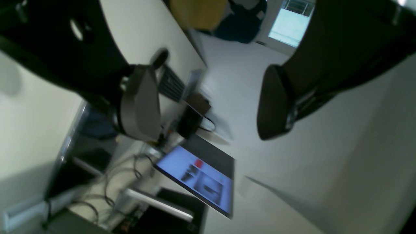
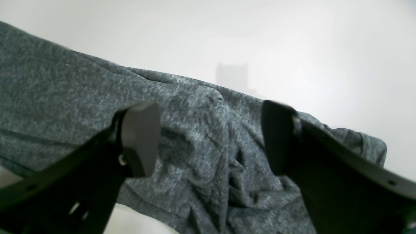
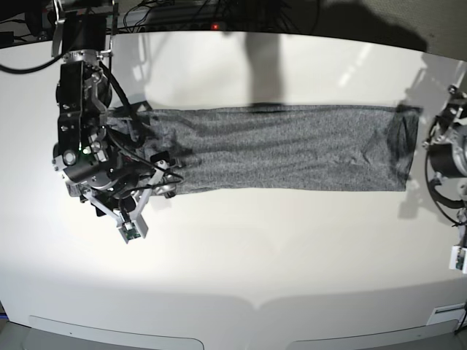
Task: Fold the T-shirt properly
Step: 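Release the strip end with the left gripper and lift it away, then grasp the strip end with the left gripper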
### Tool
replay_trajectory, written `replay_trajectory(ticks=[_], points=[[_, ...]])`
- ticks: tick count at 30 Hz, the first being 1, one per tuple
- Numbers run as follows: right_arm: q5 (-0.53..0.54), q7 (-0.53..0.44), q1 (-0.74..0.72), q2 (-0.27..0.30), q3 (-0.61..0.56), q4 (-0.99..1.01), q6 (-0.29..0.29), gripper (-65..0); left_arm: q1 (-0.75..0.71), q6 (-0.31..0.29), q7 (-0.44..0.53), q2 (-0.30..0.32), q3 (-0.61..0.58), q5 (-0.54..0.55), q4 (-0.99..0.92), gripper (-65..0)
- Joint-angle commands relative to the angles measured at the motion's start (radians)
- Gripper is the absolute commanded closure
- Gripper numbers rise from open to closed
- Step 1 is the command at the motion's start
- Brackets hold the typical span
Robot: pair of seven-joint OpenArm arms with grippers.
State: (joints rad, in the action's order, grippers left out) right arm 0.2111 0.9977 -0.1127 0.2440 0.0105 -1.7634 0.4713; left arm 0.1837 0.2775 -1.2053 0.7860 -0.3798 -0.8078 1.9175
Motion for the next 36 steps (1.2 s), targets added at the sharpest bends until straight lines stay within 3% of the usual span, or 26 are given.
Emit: replay_trajectory(ticks=[1,9,15,20,22,26,32,36], points=[[0.002,-0.017,-0.02,0.008,0.003,-0.021,0.0,-47.3,0.026,-0.014,0.024,0.034,0.034,0.035,0.013,-45.1],[0.002,-0.017,-0.02,0.008,0.003,-0.021,0.0,-47.3,0.032,-0.194,0.122,0.096,0.317,0.551,0.011,-45.0],[0.002,-0.01,-0.02,0.008,0.003,-0.021,0.0,-47.3,0.033,-0.483,0.196,0.095,0.505,1.007,-0.104,-45.0],[0.002,-0.011,-0.008,0.008,0.003,-0.021,0.0,-47.0,0.032,-0.702,0.201,0.092,0.525,1.305,-0.341,-45.1],[0.002,-0.019,0.014,0.008,0.003,-0.021,0.001,-47.0,0.033,-0.765,0.191,0.086,0.525,1.419,-0.45,-45.0],[0.002,-0.062,0.084,0.008,0.003,-0.021,0.0,-47.0,0.033,-0.809,0.155,0.043,0.525,1.528,-0.603,-45.0],[0.002,-0.075,0.186,0.008,0.003,-0.021,0.0,-47.0,0.032,-0.935,0.132,-0.063,0.525,1.706,-0.734,-45.0],[0.002,-0.078,0.241,0.008,0.003,-0.021,0.001,-47.0,0.033,-0.964,0.14,-0.126,0.525,1.717,-0.801,-45.0]])
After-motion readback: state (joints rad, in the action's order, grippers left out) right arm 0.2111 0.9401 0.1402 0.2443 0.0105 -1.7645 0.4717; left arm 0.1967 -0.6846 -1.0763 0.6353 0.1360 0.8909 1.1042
